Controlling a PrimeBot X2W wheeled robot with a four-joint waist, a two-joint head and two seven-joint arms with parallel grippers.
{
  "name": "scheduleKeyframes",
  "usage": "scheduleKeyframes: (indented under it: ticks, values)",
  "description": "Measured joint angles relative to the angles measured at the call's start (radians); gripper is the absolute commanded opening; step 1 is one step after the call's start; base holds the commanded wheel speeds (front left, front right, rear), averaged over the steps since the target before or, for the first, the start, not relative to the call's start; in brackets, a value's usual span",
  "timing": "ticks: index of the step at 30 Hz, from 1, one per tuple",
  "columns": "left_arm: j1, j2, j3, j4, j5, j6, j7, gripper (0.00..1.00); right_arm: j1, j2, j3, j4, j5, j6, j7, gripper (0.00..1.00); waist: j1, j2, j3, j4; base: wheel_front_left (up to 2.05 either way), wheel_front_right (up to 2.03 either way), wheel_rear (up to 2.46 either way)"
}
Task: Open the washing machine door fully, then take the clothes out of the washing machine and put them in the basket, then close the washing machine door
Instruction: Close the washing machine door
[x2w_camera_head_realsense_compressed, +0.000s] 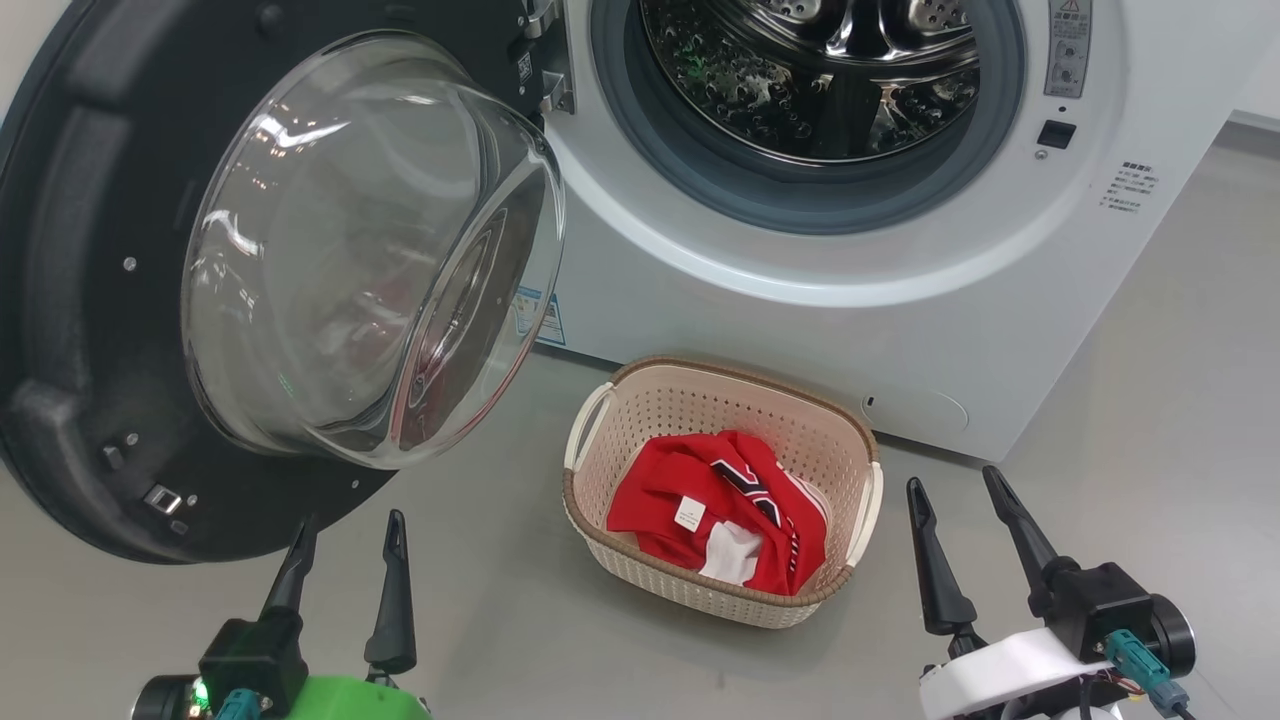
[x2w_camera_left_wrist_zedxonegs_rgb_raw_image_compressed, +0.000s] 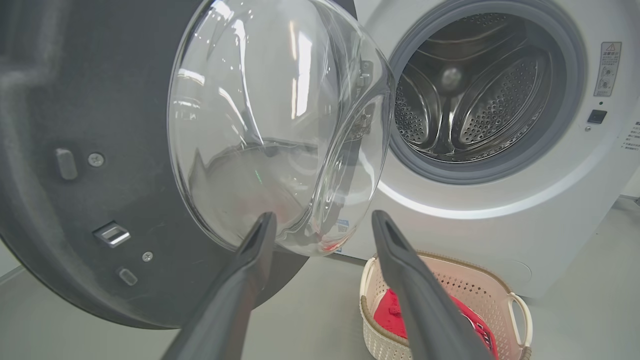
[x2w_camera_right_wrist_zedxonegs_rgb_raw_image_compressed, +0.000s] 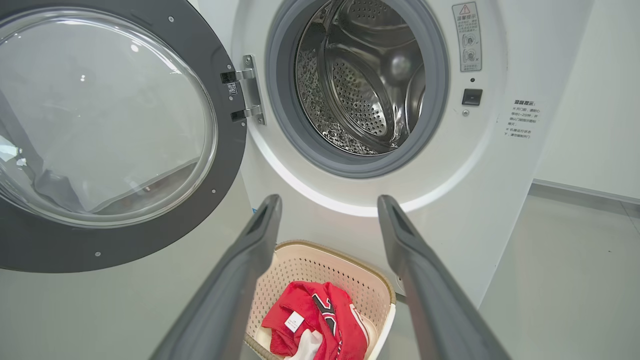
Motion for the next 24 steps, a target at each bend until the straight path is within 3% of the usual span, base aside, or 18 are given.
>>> scheduleKeyframes:
  ticks: [1,2,5,12,16,20,24]
  values:
    - [0.000,0.000,0.000,0.000,0.000,0.000,0.000,0.97,0.000,0.000,0.000,0.001,0.000,0.000,0.000,1.00,0.0000,0.0000,0.000,-0.001,0.00,0.00,0.00]
    - [0.000,0.000,0.000,0.000,0.000,0.000,0.000,0.54,0.000,0.000,0.000,0.001,0.000,0.000,0.000,1.00,0.0000,0.0000,0.000,-0.002,0.00,0.00,0.00]
    - [0.000,0.000,-0.001,-0.002,0.000,0.000,0.000,0.00,0.000,0.000,0.000,0.002,0.000,0.000,0.000,1.00,0.0000,0.0000,0.000,-0.004,0.00,0.00,0.00]
    - [0.000,0.000,-0.017,-0.019,-0.037,-0.002,-0.008,0.00,0.000,0.000,0.000,0.002,0.000,0.000,0.000,1.00,0.0000,0.0000,0.001,-0.006,0.00,0.00,0.00]
    - [0.000,-0.001,-0.027,-0.045,-0.104,-0.036,-0.017,0.00,0.000,0.000,0.000,0.002,0.000,0.000,0.000,1.00,0.0000,0.0000,0.003,-0.005,0.00,0.00,0.00]
    - [-0.001,-0.002,-0.029,-0.088,-0.223,-0.081,-0.027,0.00,0.000,0.000,0.000,0.002,0.000,0.000,0.000,1.00,0.0000,0.0000,0.006,-0.002,0.00,0.00,0.00]
    - [-0.003,-0.002,-0.036,-0.154,-0.438,-0.118,-0.035,0.00,0.000,0.000,0.000,0.002,0.000,0.000,0.000,1.00,0.0000,0.0000,0.008,0.000,0.00,0.00,0.00]
